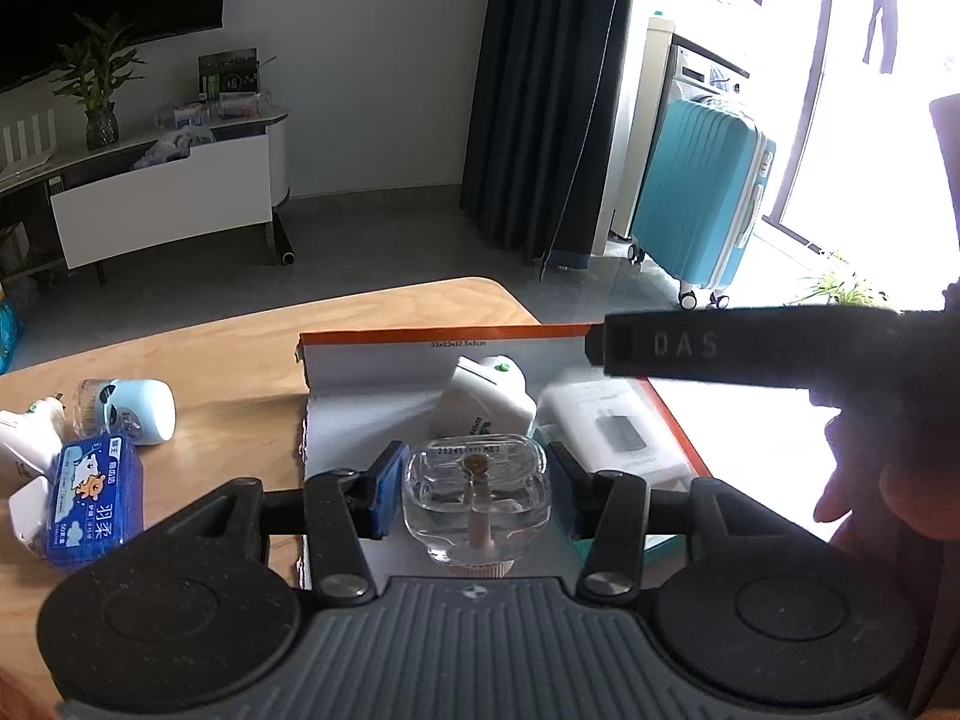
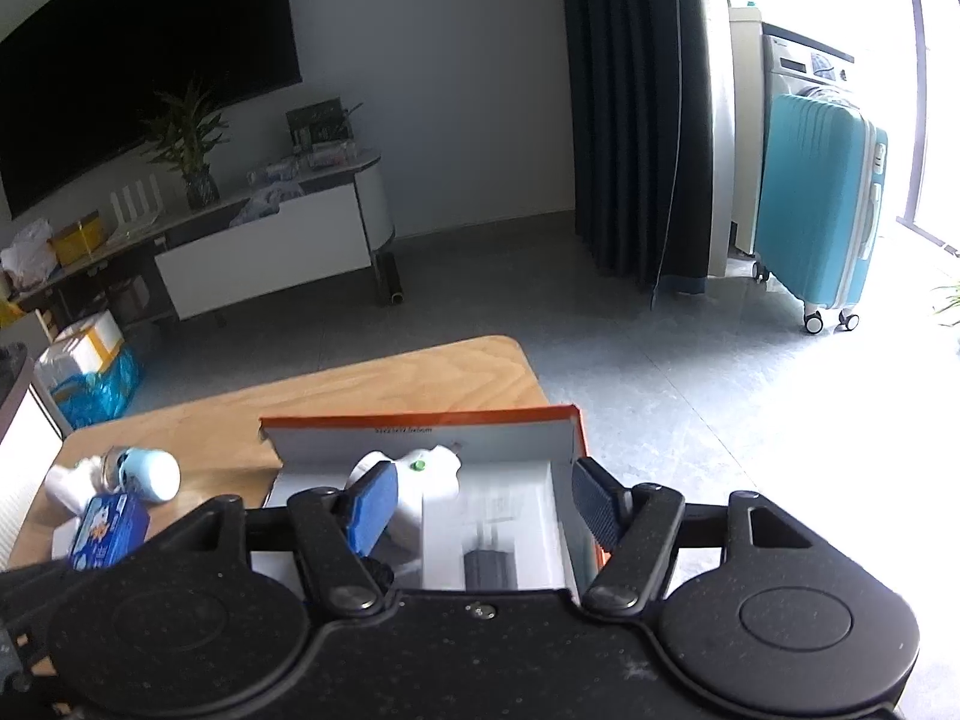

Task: Organize rigid objects
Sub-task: 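Lower and open the left tool to release the bottle while the right tool releases the box, then withdraw both open tools from the tray toward the blue printed box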

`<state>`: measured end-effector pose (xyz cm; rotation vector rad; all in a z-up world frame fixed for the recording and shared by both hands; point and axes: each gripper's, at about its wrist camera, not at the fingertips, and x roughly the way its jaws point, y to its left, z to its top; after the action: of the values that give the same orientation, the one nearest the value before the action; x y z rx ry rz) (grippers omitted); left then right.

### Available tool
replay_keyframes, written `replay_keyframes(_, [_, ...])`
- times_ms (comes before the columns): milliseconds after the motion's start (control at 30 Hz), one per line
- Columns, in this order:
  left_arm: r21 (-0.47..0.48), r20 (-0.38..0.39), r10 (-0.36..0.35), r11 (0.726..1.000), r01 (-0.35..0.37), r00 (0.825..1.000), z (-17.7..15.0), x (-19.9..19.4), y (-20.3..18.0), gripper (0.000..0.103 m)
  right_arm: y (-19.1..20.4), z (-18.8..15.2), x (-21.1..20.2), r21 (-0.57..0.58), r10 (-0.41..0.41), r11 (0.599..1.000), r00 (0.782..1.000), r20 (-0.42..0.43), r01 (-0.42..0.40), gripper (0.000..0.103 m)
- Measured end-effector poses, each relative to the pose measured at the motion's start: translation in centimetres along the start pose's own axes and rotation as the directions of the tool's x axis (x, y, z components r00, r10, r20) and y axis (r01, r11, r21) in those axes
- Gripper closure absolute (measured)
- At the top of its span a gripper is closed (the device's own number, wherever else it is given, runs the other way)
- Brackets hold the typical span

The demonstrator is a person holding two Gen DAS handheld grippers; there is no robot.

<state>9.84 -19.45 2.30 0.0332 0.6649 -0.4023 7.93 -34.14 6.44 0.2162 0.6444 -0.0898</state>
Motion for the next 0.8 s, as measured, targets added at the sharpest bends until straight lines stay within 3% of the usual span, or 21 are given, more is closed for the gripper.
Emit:
replay_keyframes(267, [-0.014, -0.013, -0.018, 1.0, 0.018, 1.0, 0.0, 0.3, -0.3, 0.054, -1.2, -0.1, -2.1, 0.025, 0.0, 1.0, 0.999, 0.039, -0.001, 0.025])
replay_keyframes(400, [-0.034, -0.042, -0.072, 0.997, 0.071, 0.997, 0.0, 0.8, -0.4, 0.051, -1.3, -0.1, -3.3, 0.021, -0.007, 1.0, 0.998, 0.069, 0.006, 0.025])
replay_keyframes(433, [-0.033, -0.046, -0.068, 0.997, 0.066, 0.997, 0.0, 0.8, -0.4, 0.048, -1.3, -0.1, -3.6, 0.02, -0.005, 1.0, 0.997, 0.077, 0.004, 0.025])
replay_keyframes(467, [-0.033, -0.049, -0.058, 0.998, 0.057, 0.997, 0.1, 0.8, -0.5, 0.038, -1.2, -0.2, -3.9, 0.017, -0.005, 1.0, 0.996, 0.084, 0.004, 0.025])
replay_keyframes(667, [-0.027, -0.048, -0.015, 1.0, 0.014, 0.999, 0.4, -0.2, -0.3, 0.016, -0.4, -0.4, -4.9, -0.012, -0.005, 1.0, 0.996, 0.094, 0.006, 0.024])
replay_keyframes(800, [-0.036, -0.047, 0.031, 0.999, -0.033, 0.998, 0.4, -1.0, 0.3, 0.0, 0.4, -0.7, -5.5, -0.021, 0.003, 1.0, 0.995, 0.098, -0.001, 0.015])
